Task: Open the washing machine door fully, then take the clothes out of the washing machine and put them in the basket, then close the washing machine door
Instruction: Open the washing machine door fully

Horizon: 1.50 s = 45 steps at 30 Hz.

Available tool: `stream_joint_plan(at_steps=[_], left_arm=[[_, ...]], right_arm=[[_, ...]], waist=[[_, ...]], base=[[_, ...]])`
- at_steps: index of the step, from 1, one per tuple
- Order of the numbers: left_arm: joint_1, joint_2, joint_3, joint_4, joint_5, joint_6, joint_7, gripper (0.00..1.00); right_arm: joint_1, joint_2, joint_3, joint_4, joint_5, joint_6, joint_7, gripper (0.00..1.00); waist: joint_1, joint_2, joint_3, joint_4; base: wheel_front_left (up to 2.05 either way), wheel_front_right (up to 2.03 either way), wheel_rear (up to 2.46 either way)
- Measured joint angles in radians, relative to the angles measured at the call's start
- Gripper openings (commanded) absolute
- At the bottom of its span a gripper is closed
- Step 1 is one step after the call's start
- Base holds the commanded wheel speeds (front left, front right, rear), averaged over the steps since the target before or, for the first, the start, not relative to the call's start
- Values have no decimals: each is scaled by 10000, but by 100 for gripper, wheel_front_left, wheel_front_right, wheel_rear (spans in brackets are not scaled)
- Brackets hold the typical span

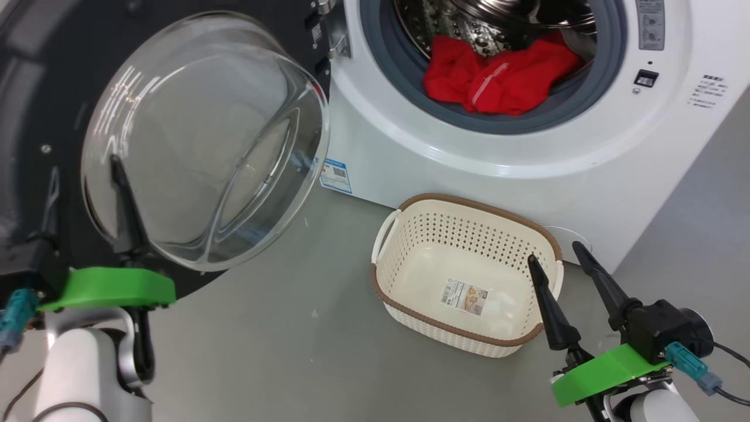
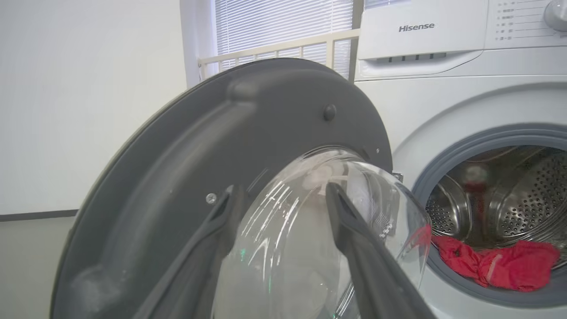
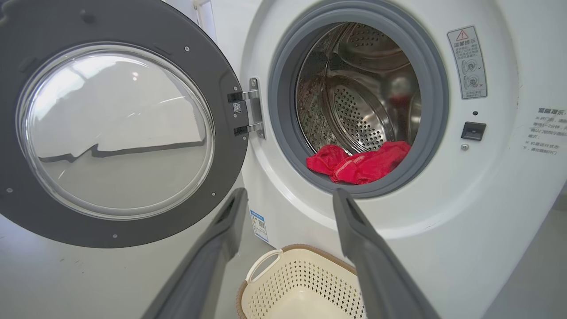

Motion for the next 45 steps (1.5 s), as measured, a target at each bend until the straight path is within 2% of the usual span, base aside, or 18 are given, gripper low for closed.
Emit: stream_joint_plan(at_steps=[5, 12, 21, 32, 45], left_arm=[[135, -59, -550, -612, -117, -366, 0, 100], [467, -92, -1496, -1206, -602, -552, 0, 100], [746, -81, -2754, -1135, -1005, -988, 33, 100], [1313, 33, -2769, -644, -1586, -1091, 46, 100], [2220, 284, -2408, -389, -1576, -980, 42, 100]], right_arm=[[-244, 4, -299, 100, -2, 0, -136, 100], [-344, 10, -846, 272, 29, 0, -268, 100], [-349, 15, -1266, 334, 29, 0, -360, 100], [-332, 19, -1317, 29, 29, 0, -430, 100], [74, 33, -1166, -295, 221, 0, -430, 100]], waist=[[0, 0, -72, -289], [0, 0, -141, -866], [1, 0, -221, -1787], [0, 0, -378, -3096], [0, 0, -676, -4438]], base=[[0, 0, 0], [0, 0, 0], [0, 0, 0], [0, 0, 0], [0, 0, 0]])
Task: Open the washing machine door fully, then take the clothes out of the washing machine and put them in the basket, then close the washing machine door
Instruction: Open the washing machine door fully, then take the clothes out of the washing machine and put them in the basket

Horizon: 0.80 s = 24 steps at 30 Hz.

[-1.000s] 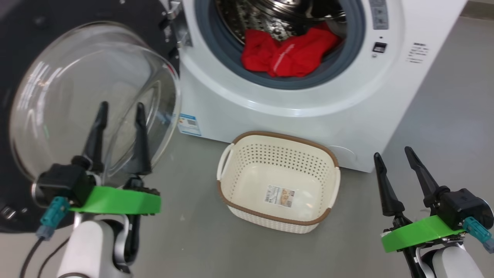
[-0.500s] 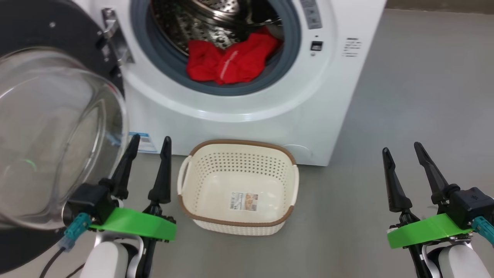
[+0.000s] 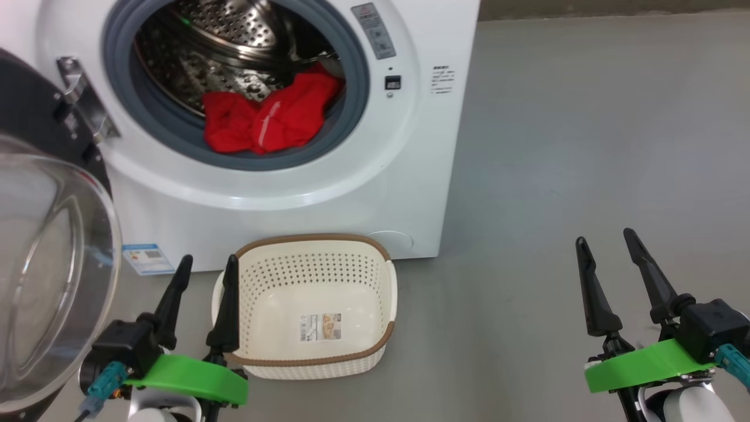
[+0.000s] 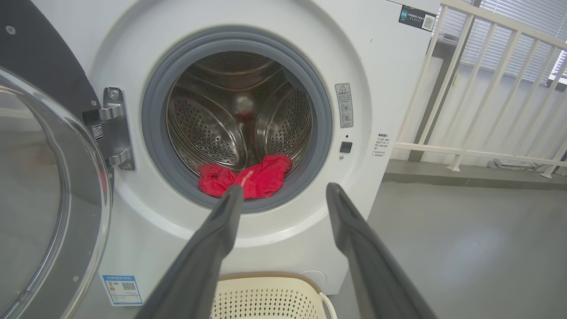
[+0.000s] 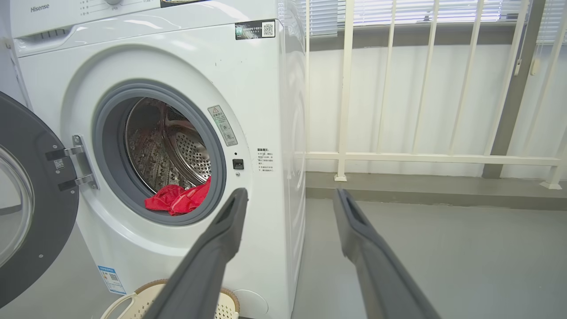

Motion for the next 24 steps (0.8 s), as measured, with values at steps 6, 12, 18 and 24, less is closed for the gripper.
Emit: stream_joint_plan(at_steps=[6, 12, 18, 24], left_arm=[[295, 8, -2, -44, 196, 42, 0, 100], [590, 6, 8, -163, 366, 184, 0, 100], [792, 44, 73, -209, 499, 265, 0, 100], [956, 42, 96, -217, 523, 265, 0, 100]], right_arm=[[245, 13, 90, -69, 4, 0, 0, 100], [475, 21, 61, -115, 15, 0, 0, 100], [681, 33, 58, -121, 33, 0, 0, 100], [683, 36, 48, -157, 31, 0, 0, 100]], waist=[[0, 0, -188, -402], [0, 0, -382, -519], [1, 0, -506, -529], [0, 0, -537, -529]], base=[[0, 0, 0], [0, 0, 0], [0, 0, 0], [0, 0, 0]])
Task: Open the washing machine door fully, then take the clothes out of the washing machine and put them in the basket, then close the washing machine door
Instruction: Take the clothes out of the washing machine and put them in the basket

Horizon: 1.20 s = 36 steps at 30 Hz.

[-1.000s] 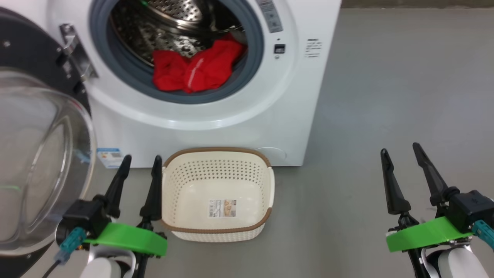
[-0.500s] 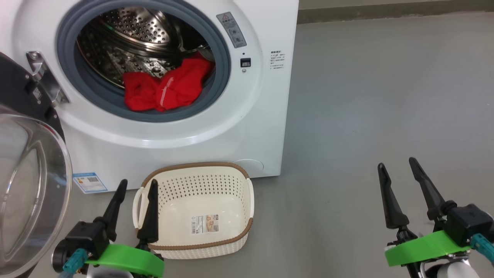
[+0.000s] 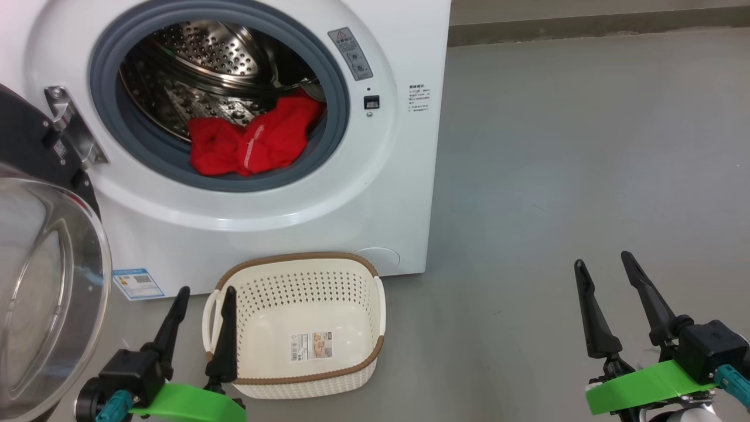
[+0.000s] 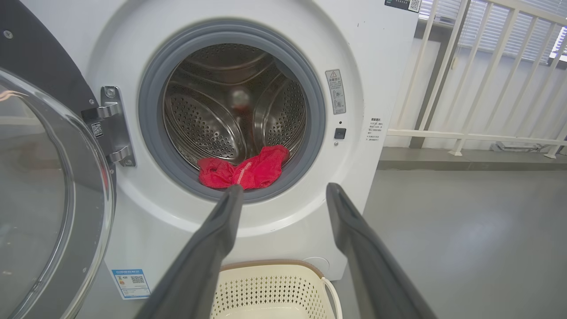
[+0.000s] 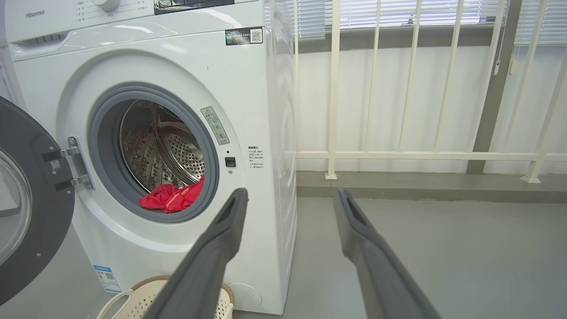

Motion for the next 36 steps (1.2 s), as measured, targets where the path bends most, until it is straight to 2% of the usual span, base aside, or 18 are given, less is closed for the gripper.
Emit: stream_joint_plan(at_steps=[9, 23, 36], left_arm=[[-1, -8, 13, 94, 33, 123, 0, 100], [-5, -15, -33, 31, 75, 77, 0, 100], [-4, -86, -100, -107, 165, 82, 0, 100]], right_arm=[[2, 6, -115, -2, -2, 0, 0, 100], [2, 27, -96, 33, -2, 0, 0, 100], [1, 31, -25, 61, -2, 0, 0, 100]], waist=[[1, 0, 21, 102], [0, 0, 9, 370], [0, 0, -67, 455]], base=[[27, -27, 0], [117, -117, 0], [12, -12, 0]])
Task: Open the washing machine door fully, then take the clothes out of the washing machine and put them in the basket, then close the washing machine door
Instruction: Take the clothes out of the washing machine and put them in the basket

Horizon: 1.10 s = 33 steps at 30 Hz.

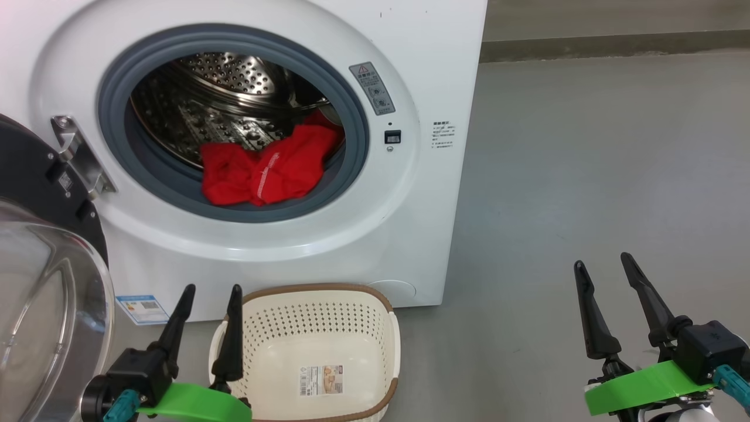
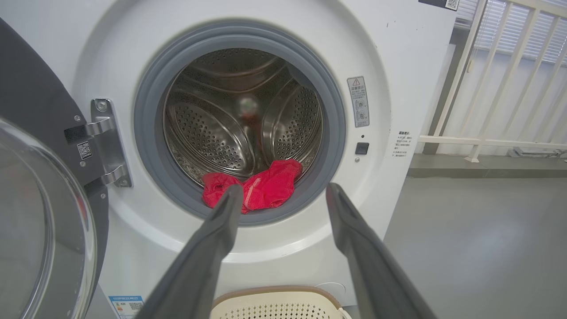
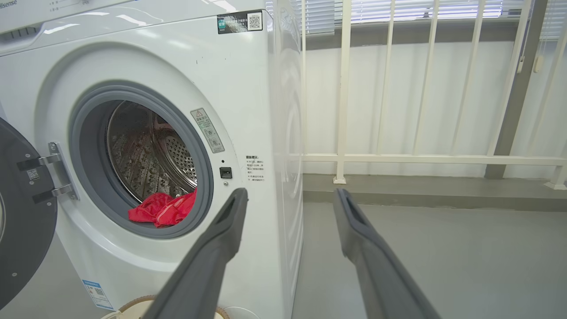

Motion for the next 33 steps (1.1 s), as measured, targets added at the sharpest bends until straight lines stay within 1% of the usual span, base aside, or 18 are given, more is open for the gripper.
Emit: stream_joint_plan(at_steps=[10, 20, 28, 33], left_arm=[[1, -79, -12, -8, 12, 38, 0, 100], [-43, -90, -17, -17, 186, 127, 0, 100], [-615, -109, -12, 36, 169, 127, 0, 100], [-1275, -132, 23, 148, 169, 174, 0, 100]], right_arm=[[1, 0, 56, -6, -13, 0, 0, 100], [-2, 0, 115, -50, -17, 0, 0, 100], [-131, 0, 150, -111, -29, 0, 0, 100], [-441, -2, 109, -201, -27, 0, 0, 100]], waist=[[0, 0, 12, 81], [1, 0, 331, 148], [1, 0, 822, 188], [1, 0, 1231, 189]], base=[[0, 0, 0], [0, 0, 0], [0, 0, 0], [0, 0, 0]])
